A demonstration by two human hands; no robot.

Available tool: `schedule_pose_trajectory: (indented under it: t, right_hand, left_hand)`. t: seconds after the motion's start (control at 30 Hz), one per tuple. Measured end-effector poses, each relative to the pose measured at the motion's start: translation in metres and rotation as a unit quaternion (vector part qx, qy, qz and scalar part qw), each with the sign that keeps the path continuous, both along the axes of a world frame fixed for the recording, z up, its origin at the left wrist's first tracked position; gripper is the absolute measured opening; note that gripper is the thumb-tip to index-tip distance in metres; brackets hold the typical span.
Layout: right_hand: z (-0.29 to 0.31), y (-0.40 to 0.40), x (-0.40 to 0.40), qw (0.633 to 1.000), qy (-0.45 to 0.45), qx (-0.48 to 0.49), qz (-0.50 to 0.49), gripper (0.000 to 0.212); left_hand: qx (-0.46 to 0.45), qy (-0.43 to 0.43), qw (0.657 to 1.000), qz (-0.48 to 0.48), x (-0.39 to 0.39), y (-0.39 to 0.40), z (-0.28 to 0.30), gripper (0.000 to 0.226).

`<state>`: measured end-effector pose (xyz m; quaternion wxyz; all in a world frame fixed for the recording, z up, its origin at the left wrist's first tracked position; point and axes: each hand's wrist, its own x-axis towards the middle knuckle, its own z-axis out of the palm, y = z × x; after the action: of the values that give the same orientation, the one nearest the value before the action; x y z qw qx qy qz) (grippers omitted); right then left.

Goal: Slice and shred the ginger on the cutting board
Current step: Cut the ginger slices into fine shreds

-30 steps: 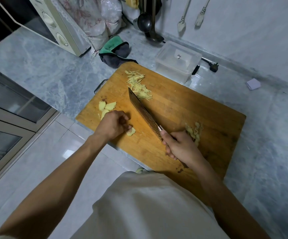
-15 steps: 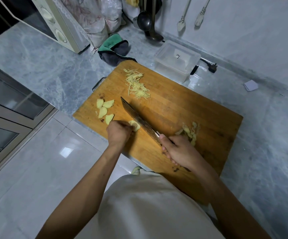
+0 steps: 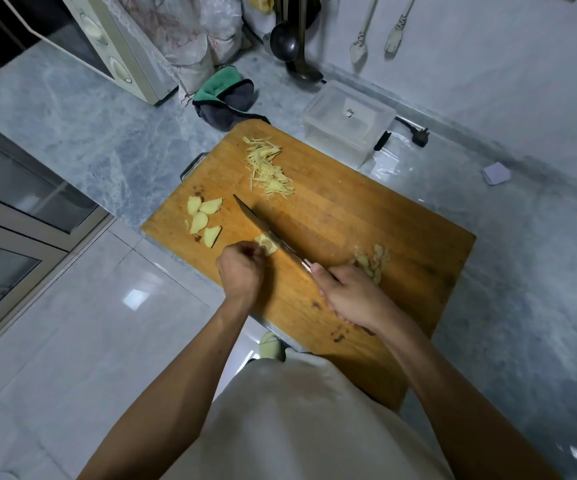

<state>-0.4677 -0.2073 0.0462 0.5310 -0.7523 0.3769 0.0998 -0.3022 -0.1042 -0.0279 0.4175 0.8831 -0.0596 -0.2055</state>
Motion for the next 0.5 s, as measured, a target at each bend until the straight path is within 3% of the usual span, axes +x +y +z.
schedule_pose_trajectory:
  t: [0.13,0.33,0.5]
  right_hand:
    - [-0.003,-0.007,-0.003,1.000,-0.007,-0.017,0.002,0.059]
    - [-0.003,-0.012,-0.002,0.998,0.006,-0.054,0.022,0.068]
    - [-0.012,-0.006,-0.001,0.997,-0.013,-0.063,0.033,0.061]
  left_hand:
    - [-0.006,-0.034,0.999,-0.021,0.001,0.004,0.001,0.019]
    - [0.040,-0.208,0.949,-0.231,-0.001,0.026,-0.010,0.027]
    - [0.039,-0.217,0.949,-0.226,-0.004,0.021,-0.021,0.023]
